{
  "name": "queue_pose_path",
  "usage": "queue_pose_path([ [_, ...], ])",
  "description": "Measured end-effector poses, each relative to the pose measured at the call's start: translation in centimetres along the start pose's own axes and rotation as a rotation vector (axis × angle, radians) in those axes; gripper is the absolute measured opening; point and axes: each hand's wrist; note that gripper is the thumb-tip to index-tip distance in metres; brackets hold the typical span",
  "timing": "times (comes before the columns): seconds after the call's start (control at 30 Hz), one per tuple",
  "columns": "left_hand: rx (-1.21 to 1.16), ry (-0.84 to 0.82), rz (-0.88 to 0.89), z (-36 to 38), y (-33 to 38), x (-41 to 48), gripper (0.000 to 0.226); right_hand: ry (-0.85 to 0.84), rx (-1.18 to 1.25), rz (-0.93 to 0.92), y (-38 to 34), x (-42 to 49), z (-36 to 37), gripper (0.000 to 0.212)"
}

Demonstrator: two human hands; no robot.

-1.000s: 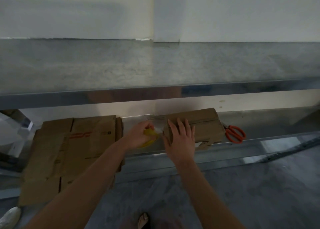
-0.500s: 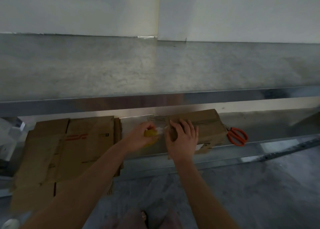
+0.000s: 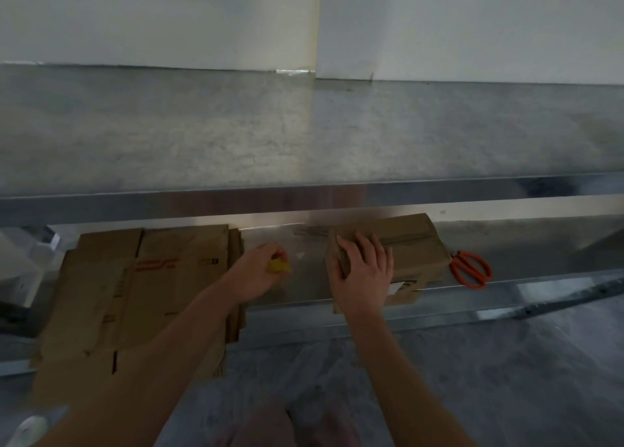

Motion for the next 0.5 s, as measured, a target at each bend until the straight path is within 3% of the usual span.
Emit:
queue_pose_path([
  [0.4, -0.143, 0.100, -0.007, -0.9, 1.9, -1.9, 0.020, -0.301, -0.116, -0.083, -0.2, 0.2, -2.6, 0.056],
  [0.5, -0.137, 0.096, 0.026, -1.7, 2.5, -2.9, 0.019, -0.309, -0.124, -0.123, -0.6, 0.2, -3.6, 0.060],
])
Point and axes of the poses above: each hand's wrist, its own x-axis towards the middle knuckle, its own z-axis out of the palm, y = z × x, and after that the axes turned 15 degrees about x, right-handed
